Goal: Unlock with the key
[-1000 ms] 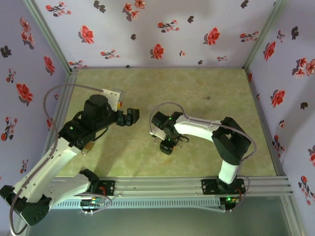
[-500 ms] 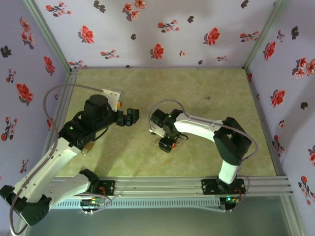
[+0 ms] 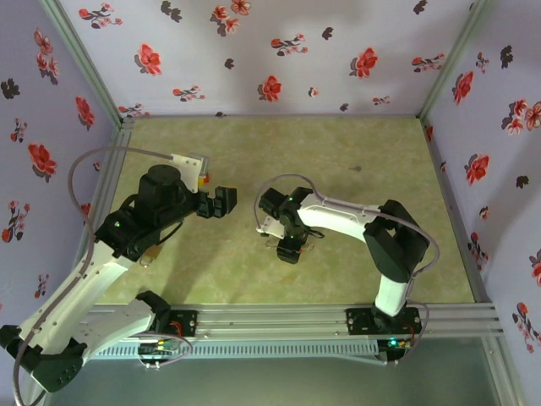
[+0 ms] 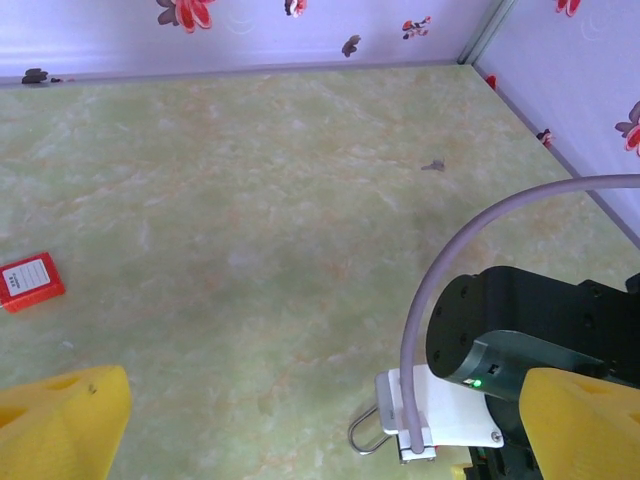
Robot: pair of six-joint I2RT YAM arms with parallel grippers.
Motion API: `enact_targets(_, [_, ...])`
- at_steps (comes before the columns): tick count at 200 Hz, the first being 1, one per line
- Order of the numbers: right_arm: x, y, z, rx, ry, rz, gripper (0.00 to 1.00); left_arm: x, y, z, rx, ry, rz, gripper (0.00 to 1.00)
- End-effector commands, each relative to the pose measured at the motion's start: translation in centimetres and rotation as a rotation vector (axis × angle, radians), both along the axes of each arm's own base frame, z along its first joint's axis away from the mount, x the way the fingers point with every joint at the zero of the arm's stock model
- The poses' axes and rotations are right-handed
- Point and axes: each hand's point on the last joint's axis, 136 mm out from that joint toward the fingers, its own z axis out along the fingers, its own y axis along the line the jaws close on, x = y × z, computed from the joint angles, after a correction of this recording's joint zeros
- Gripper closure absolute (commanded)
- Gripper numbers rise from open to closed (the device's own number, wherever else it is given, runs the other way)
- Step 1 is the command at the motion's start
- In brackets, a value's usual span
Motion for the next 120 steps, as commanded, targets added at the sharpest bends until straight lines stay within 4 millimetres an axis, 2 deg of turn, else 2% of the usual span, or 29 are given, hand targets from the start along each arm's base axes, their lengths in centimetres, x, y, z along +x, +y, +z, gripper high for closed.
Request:
enact_targets(1, [0.3, 0.4, -0.6, 0.002, 0.014, 0.042, 0.24, -0.2, 0.7, 0.3, -0.001, -0.009, 0.02, 0.0])
enact_targets(49, [1.9, 0.6, -1.4, -0.019, -0.019, 0.029, 0.25, -0.3, 0.8, 0.6, 0.004, -0.015, 0.019, 0.0])
enact_targets(97, [1.5, -0.4, -2.3, -0.035, -0.006, -0.003, 0.32, -0.4, 1.0, 0.9, 0.013, -0.021, 0.018, 0.0])
enact_targets(120, [1.1, -1.0, -2.4, -0.043, 0.0, -0.024, 0.38, -0.3, 1.0, 1.1, 0.017, -0.026, 0.017, 0.0])
